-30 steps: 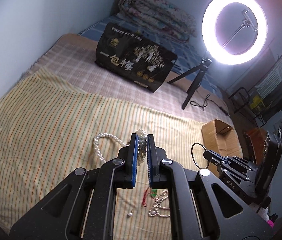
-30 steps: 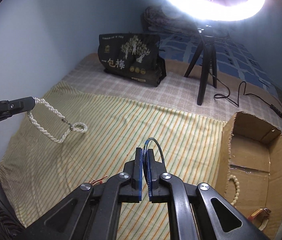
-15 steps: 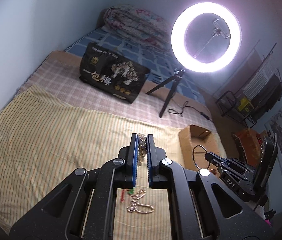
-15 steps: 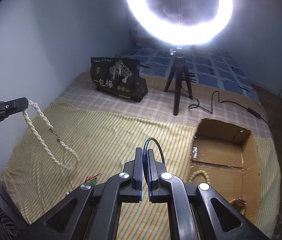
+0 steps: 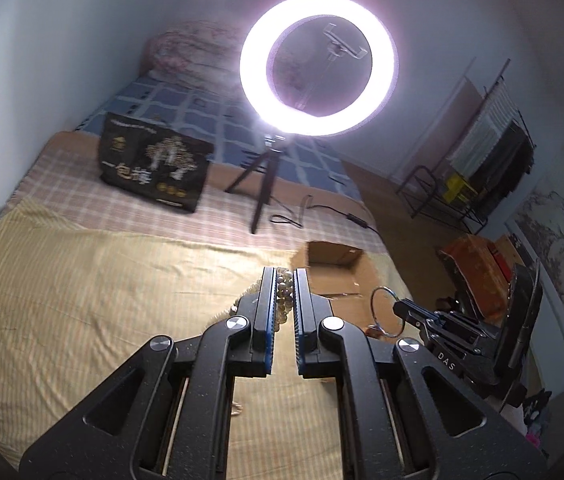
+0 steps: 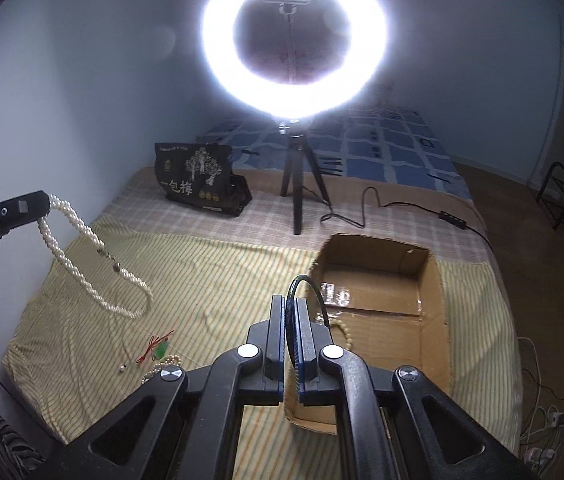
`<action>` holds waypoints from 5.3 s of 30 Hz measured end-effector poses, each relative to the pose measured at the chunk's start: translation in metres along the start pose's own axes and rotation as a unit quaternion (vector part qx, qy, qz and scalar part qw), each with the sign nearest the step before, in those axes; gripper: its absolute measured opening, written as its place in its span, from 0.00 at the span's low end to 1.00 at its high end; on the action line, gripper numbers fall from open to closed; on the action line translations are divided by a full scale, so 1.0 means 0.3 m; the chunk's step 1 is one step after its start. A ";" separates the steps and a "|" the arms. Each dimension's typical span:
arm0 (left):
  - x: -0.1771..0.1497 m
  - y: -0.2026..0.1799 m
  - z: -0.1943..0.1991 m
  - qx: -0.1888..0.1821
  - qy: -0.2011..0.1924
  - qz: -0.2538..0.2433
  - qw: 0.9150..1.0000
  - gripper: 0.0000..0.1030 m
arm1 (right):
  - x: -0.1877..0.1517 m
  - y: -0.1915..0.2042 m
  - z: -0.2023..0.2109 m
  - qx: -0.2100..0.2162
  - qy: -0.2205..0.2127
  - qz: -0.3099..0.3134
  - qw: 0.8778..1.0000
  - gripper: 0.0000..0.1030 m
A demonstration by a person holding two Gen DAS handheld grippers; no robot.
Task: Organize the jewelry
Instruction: 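Carry the bangle and pearl necklace into the box and open both tools, then lift both open tools out of the box, then move the right tool toward the pearl necklace while the left tool approaches the pearl earring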
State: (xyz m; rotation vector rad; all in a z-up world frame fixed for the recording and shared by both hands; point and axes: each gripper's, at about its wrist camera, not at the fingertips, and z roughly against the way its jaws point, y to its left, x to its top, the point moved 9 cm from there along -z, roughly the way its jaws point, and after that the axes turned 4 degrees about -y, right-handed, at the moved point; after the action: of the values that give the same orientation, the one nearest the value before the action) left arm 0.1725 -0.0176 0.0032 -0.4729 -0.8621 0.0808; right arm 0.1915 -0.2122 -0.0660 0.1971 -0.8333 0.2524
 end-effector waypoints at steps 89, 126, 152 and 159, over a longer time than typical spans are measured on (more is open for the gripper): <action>-0.107 -0.188 -0.243 0.029 0.049 -0.089 0.994 0.63 | -0.031 -0.351 -0.051 -0.090 0.028 -0.066 0.993 1.00; -0.318 0.465 -0.151 0.117 0.124 -0.080 0.982 0.51 | -0.337 0.381 -0.193 0.075 0.082 0.144 0.983 0.77; -0.650 0.509 -0.241 0.081 0.238 -0.100 0.963 0.22 | -0.539 0.531 -0.408 0.136 0.181 0.198 0.954 0.30; -0.673 0.524 -0.271 0.088 0.247 -0.108 0.959 0.15 | -0.542 0.545 -0.445 0.138 0.179 0.212 0.951 0.27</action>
State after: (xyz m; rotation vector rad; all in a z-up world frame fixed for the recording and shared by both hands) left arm 0.1199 0.0414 -0.2534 -0.2115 -0.4039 -0.1559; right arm 0.1318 -0.0439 -0.2638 0.2246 -0.4665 0.7882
